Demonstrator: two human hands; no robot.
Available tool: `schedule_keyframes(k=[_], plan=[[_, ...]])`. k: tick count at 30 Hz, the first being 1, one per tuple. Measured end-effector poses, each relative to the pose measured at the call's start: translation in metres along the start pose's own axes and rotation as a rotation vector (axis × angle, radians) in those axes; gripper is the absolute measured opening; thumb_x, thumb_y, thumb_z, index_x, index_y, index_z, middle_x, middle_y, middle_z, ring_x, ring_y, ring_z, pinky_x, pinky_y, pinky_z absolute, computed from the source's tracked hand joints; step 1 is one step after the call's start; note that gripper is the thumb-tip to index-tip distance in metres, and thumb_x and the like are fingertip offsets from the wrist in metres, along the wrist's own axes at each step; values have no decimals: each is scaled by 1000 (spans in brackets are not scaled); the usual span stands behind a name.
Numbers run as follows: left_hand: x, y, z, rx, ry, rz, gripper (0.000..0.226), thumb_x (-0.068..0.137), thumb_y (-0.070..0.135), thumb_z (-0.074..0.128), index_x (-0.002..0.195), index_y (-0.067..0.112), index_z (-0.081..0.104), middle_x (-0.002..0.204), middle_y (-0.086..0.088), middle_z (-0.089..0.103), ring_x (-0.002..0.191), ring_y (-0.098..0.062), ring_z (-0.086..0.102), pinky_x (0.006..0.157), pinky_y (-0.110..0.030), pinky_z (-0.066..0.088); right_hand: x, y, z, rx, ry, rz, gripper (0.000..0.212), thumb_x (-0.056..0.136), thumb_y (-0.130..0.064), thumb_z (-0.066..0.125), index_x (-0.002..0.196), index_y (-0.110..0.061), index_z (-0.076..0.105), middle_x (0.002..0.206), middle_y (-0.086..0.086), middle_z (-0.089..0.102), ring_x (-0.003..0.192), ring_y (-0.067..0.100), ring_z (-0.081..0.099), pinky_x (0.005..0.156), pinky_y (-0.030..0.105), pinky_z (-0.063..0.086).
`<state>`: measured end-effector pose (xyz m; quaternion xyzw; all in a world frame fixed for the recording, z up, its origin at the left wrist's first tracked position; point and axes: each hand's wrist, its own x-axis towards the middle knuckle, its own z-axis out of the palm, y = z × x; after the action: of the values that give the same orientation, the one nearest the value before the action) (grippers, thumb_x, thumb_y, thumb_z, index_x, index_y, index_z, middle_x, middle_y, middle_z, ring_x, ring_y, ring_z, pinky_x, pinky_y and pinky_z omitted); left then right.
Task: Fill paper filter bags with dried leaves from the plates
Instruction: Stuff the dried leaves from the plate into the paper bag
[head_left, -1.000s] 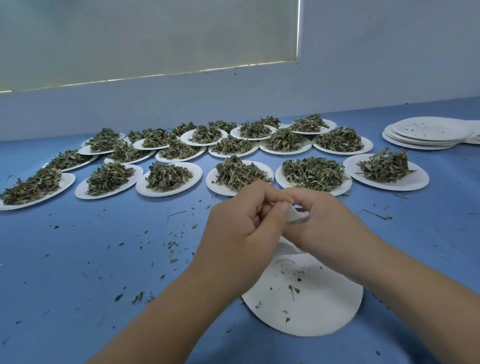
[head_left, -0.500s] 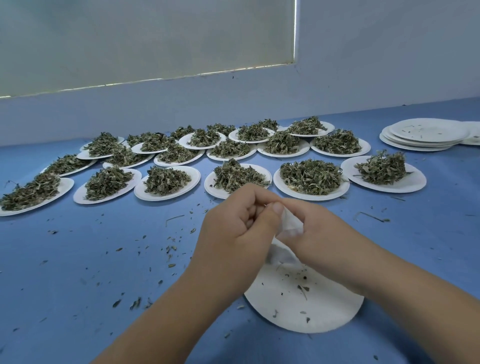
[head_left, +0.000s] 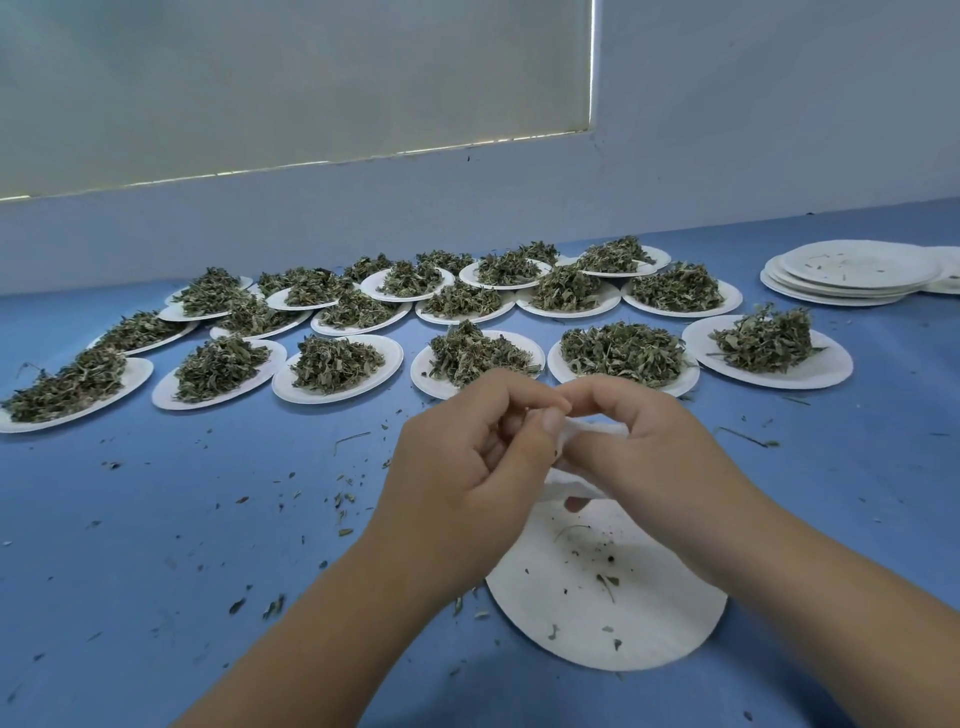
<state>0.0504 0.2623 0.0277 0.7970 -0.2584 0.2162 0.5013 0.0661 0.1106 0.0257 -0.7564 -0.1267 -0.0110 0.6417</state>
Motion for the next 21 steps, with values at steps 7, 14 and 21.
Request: schedule_keyframes(k=[7,14,21], plan=[[8,-17,-13,231,-244,27,57,72,81,47,121,51,44,90,18,47,60,12,46,53,-7,33,-1,0,-6,-90,58,-18,37,81,3,48,87,-27,70,80,-11,68,51,4,60,47,17,48],[12,-35,-20,495,-376,-102,87,56,83,56,134,54,30,116,27,38,101,11,46,79,-24,47,5,4,-11,90,125,-15,22,70,-12,55,83,-24,68,81,-9,64,49,11,54,47,22,45],[12,-40,-13,566,-319,-134,41,79,55,59,116,46,44,108,22,41,86,-3,51,73,-30,49,14,10,-15,454,-9,-46,20,75,-17,59,90,-17,71,97,9,64,66,25,63,55,29,50]])
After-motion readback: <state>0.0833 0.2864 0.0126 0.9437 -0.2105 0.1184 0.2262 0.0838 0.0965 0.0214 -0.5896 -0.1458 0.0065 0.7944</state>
